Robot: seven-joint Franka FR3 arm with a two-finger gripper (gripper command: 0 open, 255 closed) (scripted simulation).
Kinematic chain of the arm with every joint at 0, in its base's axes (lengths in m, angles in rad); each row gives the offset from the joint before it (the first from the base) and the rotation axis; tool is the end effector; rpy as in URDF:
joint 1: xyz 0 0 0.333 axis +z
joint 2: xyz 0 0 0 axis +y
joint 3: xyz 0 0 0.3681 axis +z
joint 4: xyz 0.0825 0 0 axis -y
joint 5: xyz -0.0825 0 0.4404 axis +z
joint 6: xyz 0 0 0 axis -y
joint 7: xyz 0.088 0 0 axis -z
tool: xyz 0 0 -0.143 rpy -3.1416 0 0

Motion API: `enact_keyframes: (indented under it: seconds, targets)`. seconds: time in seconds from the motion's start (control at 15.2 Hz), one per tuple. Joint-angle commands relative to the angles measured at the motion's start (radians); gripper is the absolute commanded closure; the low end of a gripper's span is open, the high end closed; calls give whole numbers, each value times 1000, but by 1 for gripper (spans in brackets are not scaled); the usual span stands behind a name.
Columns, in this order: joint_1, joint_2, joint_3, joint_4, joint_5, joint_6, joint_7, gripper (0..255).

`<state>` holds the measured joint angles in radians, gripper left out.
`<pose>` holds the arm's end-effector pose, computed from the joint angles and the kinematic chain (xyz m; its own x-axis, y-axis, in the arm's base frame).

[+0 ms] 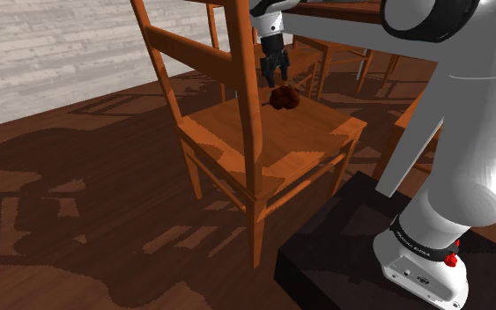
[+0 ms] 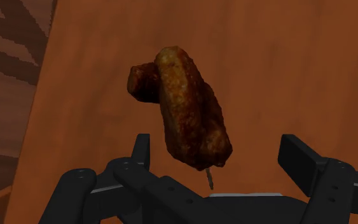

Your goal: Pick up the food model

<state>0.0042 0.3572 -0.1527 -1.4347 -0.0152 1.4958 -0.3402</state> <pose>0.6897 -0.0912 0.4731 0.9369 0.1894 -0.2939 0.1884 -0.9816 -0.0319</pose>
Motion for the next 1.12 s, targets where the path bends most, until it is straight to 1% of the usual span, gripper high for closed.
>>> enact_keyframes:
  seconds: [0.0, 0.4, 0.53, 0.59, 1.06]
  targets:
    - [-3, 42, 1, 33, 0, 1, -9, 0]
    - [-3, 50, 3, -44, 1, 86, -5, 0]
    - [-3, 50, 3, -44, 1, 86, -5, 0]
    - [-3, 51, 3, -44, 2, 86, -5, 255]
    - [-2, 50, 3, -44, 2, 86, -4, 255]
